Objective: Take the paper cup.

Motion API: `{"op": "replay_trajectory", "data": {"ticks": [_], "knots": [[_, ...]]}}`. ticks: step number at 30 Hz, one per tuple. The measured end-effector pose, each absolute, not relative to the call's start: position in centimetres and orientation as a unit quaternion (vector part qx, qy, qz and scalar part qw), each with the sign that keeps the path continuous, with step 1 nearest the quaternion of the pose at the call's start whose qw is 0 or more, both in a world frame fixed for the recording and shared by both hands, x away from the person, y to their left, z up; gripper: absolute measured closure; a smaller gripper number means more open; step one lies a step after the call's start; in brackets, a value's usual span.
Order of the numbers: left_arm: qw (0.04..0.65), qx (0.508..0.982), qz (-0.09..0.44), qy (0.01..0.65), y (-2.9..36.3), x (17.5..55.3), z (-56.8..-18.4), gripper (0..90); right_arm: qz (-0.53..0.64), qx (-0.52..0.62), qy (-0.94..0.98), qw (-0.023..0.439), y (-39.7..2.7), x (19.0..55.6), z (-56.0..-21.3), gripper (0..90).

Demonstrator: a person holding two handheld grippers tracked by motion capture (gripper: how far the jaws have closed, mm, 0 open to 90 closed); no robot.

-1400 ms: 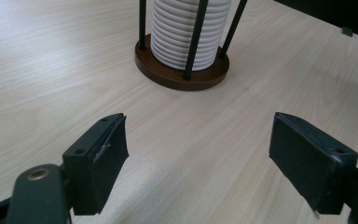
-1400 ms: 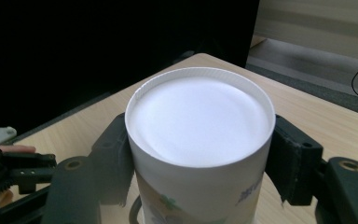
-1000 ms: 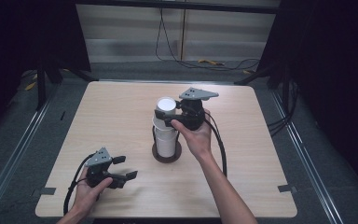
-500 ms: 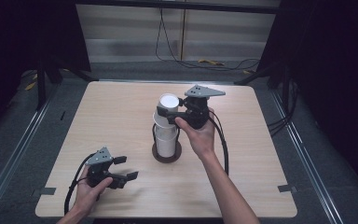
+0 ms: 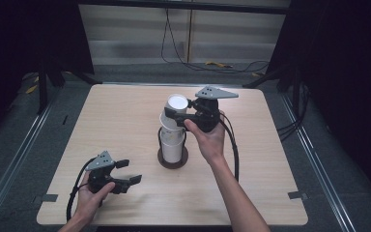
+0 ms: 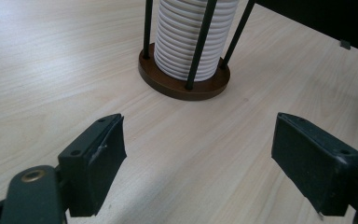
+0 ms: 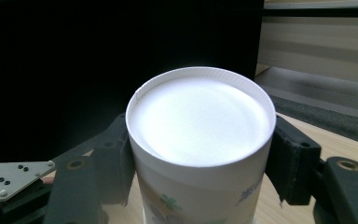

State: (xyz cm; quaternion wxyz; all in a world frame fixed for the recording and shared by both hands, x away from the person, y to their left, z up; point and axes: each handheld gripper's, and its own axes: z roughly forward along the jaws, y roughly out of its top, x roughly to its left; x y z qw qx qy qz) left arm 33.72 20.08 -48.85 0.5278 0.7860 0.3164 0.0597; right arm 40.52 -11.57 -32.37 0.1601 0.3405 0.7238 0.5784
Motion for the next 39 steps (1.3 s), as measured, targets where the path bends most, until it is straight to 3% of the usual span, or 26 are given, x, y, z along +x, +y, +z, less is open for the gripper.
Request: {"op": "replay_trajectory", "data": {"ticks": [22, 39], "knots": [[0.551, 0.781, 0.057, 0.287, 18.6, 34.5, -46.5, 17.4, 0.594, 0.337, 0.712, 0.161, -14.5, 37.9, -30.8, 34.5], [0.568, 0.781, 0.038, 0.258, 17.0, 35.3, -44.3, 17.4, 0.578, 0.353, 0.722, 0.141, -16.9, 34.8, -32.7, 34.6]]}}
